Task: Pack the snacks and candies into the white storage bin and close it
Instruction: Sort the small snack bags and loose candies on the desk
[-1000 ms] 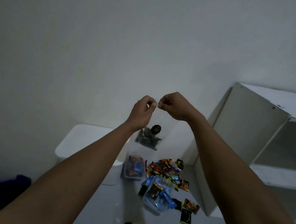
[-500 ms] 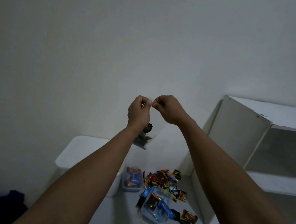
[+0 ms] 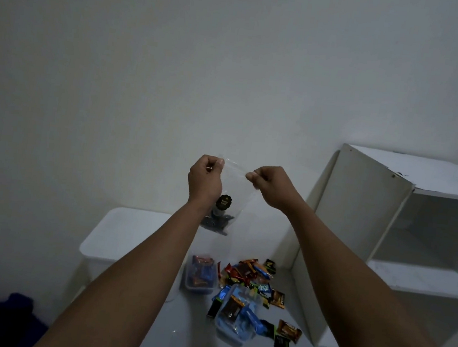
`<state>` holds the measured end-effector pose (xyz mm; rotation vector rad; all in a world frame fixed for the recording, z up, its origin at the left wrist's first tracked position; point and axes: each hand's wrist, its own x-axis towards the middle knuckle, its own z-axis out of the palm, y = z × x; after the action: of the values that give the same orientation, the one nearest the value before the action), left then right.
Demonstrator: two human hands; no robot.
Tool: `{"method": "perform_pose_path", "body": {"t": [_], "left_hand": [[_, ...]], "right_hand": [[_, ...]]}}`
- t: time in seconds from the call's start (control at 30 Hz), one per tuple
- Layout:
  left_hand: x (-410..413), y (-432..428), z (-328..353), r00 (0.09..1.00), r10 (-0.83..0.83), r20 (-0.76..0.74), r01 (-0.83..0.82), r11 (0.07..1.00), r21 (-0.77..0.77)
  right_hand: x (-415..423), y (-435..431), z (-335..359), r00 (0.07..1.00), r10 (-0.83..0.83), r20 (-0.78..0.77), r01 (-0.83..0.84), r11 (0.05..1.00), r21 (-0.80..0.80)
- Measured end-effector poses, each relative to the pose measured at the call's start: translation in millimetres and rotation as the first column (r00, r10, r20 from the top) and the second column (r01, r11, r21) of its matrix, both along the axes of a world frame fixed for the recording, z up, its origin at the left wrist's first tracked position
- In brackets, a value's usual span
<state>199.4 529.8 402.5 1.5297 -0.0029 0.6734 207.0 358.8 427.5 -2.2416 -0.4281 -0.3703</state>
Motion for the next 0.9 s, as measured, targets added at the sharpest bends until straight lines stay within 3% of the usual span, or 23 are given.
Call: {"method": "perform_pose_path", "body": {"t": [0.07, 0.17, 0.27, 0.37, 0.5, 0.57, 0.67, 0.77, 0.9], "left_hand": [[1, -4, -3, 1.000, -0.006, -0.005, 0.006, 1.000, -0.028], [4, -10, -6, 0.999, -0.003, -0.046, -0.003, 0.993, -0.122], [3, -17, -8, 0.993, -0.032, -0.110, 0.005, 0.971, -0.238], [6, -12, -19, 0.980, -0.055, -0.191, 0.013, 0.977, -0.212], [9, -6, -35, 0.907, 0.115, -0.406, -0.137, 0.990, -0.024], [4, -9, -37, 0.881, -0.016, -0.473, -0.084, 0.978, -0.190], [-1, -12, -36, 0.812, -0.373, -0.450, 0.106, 0.851, -0.515], [0, -9, -40, 0.795, -0.451, -0.405, 0.180, 0.813, -0.554], [-1, -10, -47, 0.770, -0.498, -0.399, 0.274, 0.823, -0.499]], "right_hand": [[-2, 0, -7, 0.998, -0.050, -0.036, 0.055, 0.984, 0.168], [-1, 9, -19, 0.989, -0.116, -0.091, 0.145, 0.876, 0.460], [3, 19, -35, 0.979, -0.175, -0.100, 0.200, 0.781, 0.591], [1, 18, -45, 0.989, -0.123, -0.080, 0.147, 0.800, 0.582], [-3, 19, -51, 0.999, -0.052, -0.001, 0.044, 0.842, 0.537], [-2, 24, -58, 1.000, -0.016, 0.002, 0.013, 0.853, 0.522], [-2, 28, -71, 0.996, 0.063, -0.058, -0.024, 0.855, 0.517], [-4, 27, -76, 0.975, 0.128, -0.180, -0.008, 0.834, 0.552], [-2, 26, -77, 0.964, 0.077, -0.254, 0.100, 0.782, 0.615]]}}
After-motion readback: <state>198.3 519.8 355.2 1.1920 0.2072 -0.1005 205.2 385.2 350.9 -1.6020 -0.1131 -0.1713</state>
